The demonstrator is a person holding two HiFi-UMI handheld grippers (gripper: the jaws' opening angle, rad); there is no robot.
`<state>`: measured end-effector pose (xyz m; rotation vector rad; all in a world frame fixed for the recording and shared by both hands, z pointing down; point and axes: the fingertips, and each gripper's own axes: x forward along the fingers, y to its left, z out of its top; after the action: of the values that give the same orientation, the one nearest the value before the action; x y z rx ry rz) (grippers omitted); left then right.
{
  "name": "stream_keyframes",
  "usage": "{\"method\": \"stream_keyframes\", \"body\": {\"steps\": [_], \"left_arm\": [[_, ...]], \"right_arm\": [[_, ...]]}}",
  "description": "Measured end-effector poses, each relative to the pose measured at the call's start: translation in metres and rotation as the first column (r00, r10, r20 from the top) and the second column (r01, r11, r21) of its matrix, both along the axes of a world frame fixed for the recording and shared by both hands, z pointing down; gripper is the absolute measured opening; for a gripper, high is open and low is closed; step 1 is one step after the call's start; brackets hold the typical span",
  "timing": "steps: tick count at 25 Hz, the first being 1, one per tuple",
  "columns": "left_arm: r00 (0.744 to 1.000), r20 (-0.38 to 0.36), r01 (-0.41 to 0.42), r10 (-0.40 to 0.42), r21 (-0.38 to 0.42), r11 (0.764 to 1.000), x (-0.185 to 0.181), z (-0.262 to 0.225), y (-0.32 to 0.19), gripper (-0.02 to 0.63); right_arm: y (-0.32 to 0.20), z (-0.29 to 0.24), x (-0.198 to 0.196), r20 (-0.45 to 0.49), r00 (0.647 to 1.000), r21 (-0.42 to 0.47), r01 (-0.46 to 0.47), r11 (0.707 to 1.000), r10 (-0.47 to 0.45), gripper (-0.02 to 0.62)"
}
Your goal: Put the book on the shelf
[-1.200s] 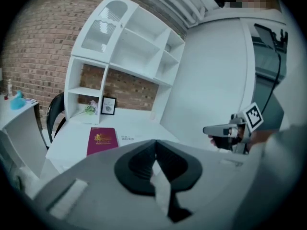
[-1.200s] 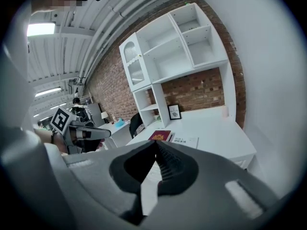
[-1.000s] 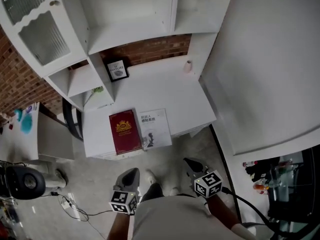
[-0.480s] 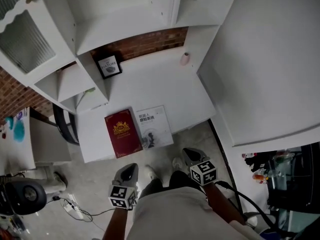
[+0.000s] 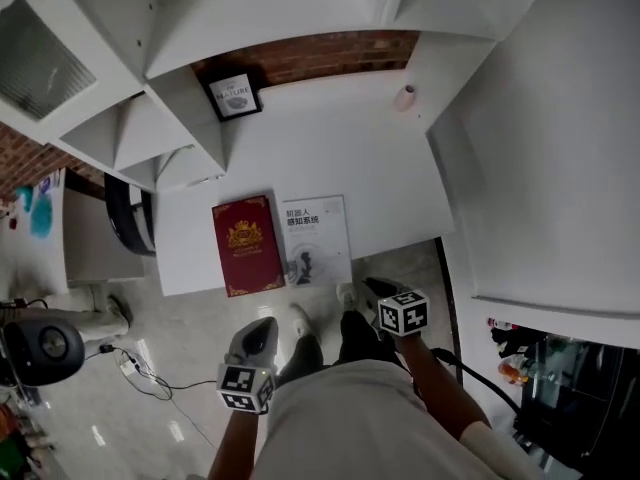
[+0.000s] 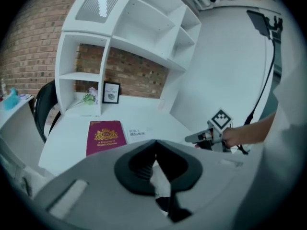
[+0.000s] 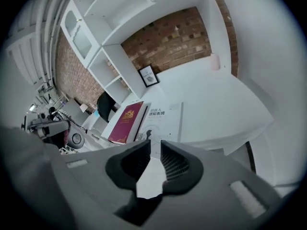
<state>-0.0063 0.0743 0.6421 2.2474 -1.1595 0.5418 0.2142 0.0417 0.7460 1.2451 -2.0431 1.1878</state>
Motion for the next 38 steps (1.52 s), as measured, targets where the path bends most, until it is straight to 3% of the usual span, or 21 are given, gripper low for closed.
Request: {"method": "stream_keyframes", "body": {"steps": [7,12,15,20,23,26,28,30,32,34,38], "left_arm": [[0.994,0.056,0.100,-0.095,-0.088,0.991,0.008,0.031,0.008,0.006],[0.983,0.082,0.176,-0.165,-0.150,0.973,0.002,0.058,0.018,0.006],[0.974,0.100,0.219,-0.204,-0.177,0.960,-0.005,0.070,0.024,0.006],[0.955,0.126,0.291,-0.270,-0.207,0.934,-0.017,0.086,0.036,0.006],[0.946,0.138,0.320,-0.295,-0.232,0.918,-0.020,0.097,0.045,0.006],[0.933,0.148,0.356,-0.328,-0.248,0.901,-0.024,0.104,0.053,0.006],[0.926,0.153,0.376,-0.347,-0.258,0.890,-0.025,0.107,0.058,0.006],[0.921,0.158,0.388,-0.357,-0.262,0.884,-0.026,0.110,0.062,0.006],[0.916,0.163,0.398,-0.366,-0.265,0.879,-0.029,0.113,0.066,0.006],[0.911,0.162,0.411,-0.380,-0.263,0.873,-0.030,0.113,0.068,0.006],[0.907,0.159,0.419,-0.390,-0.240,0.876,-0.029,0.109,0.064,0.006]], "right_arm": [[-0.016,0.085,0.006,0.106,0.994,-0.221,0.063,0.973,-0.040,0.117],[-0.019,0.131,-0.005,0.220,0.973,-0.299,0.140,0.944,-0.074,0.215],[-0.020,0.150,-0.018,0.301,0.951,-0.333,0.171,0.927,-0.068,0.287],[-0.028,0.167,-0.044,0.471,0.880,-0.343,0.238,0.909,-0.052,0.301],[-0.035,0.166,-0.065,0.605,0.795,-0.344,0.306,0.888,-0.039,0.294],[-0.038,0.164,-0.085,0.706,0.708,-0.329,0.376,0.866,-0.039,0.249],[-0.040,0.161,-0.095,0.745,0.667,-0.323,0.394,0.860,-0.025,0.214],[-0.042,0.160,-0.101,0.760,0.649,-0.311,0.398,0.863,-0.026,0.112],[-0.043,0.157,-0.104,0.778,0.628,-0.302,0.403,0.864,-0.021,0.070],[-0.042,0.153,-0.103,0.786,0.618,-0.312,0.404,0.860,-0.005,0.057],[-0.042,0.141,-0.102,0.775,0.632,-0.304,0.412,0.859,-0.029,0.051]]}}
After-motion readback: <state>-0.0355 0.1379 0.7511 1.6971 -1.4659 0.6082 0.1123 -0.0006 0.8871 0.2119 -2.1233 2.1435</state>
